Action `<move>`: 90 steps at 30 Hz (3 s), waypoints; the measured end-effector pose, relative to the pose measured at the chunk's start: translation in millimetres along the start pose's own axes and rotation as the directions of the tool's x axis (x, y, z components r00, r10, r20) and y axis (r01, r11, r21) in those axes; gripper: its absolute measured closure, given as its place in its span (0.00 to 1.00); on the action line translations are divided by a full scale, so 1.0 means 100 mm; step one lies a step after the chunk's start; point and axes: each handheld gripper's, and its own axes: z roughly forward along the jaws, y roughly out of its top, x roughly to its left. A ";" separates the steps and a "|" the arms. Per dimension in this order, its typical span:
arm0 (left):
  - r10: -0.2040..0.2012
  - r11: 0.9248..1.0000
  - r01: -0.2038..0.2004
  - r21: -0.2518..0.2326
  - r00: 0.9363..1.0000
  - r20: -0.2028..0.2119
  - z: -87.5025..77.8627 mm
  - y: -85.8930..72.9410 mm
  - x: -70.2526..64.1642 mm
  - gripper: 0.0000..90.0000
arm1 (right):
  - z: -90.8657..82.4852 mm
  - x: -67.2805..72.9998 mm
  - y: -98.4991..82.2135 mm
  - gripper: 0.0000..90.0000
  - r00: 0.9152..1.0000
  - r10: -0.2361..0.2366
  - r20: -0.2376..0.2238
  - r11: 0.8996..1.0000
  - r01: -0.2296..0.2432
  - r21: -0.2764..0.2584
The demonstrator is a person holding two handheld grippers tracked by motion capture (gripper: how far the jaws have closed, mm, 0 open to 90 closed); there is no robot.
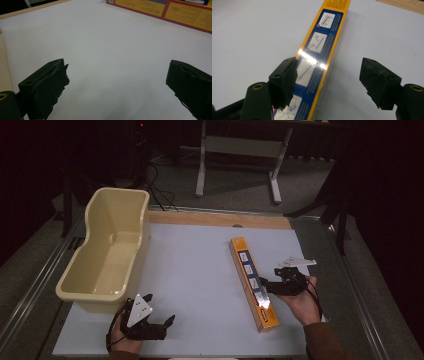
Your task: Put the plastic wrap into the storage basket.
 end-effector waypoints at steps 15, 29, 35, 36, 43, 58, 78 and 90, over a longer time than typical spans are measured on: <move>0.003 1.000 -0.003 0.003 1.000 0.002 0.00 0.00 -0.01 0.04 | 0.25 0.04 0.24 0.31 1.000 -0.005 -0.011 0.994 0.006 0.108; 0.003 1.000 -0.003 0.013 1.000 0.000 0.01 0.00 -0.01 0.04 | 0.49 0.08 0.39 0.29 1.000 -0.007 -0.018 0.981 0.011 0.196; 0.002 1.000 -0.002 0.014 1.000 -0.001 0.01 0.00 -0.01 0.04 | 0.60 0.10 0.44 0.27 1.000 -0.023 -0.014 0.968 0.026 0.250; 0.002 1.000 -0.002 0.015 1.000 -0.001 0.01 0.00 -0.01 0.04 | 0.62 0.10 0.44 0.27 1.000 -0.027 -0.011 0.965 0.029 0.259; 0.002 1.000 -0.002 0.015 1.000 -0.004 0.02 0.00 -0.01 0.04 | 0.71 0.10 0.49 0.25 1.000 -0.022 -0.013 0.953 0.025 0.302; 0.001 1.000 -0.001 0.016 1.000 -0.007 0.01 -0.01 -0.01 0.05 | 0.97 0.12 0.49 0.23 1.000 0.006 0.007 0.901 -0.008 0.434; 0.000 1.000 0.000 0.016 1.000 -0.009 0.01 -0.01 -0.01 0.05 | 1.13 0.14 0.51 0.33 0.997 0.050 0.055 0.825 -0.072 0.560; -0.002 1.000 0.002 0.017 1.000 -0.012 0.01 -0.01 0.00 0.05 | 1.07 0.02 0.51 0.41 0.975 0.211 0.063 0.814 -0.211 0.541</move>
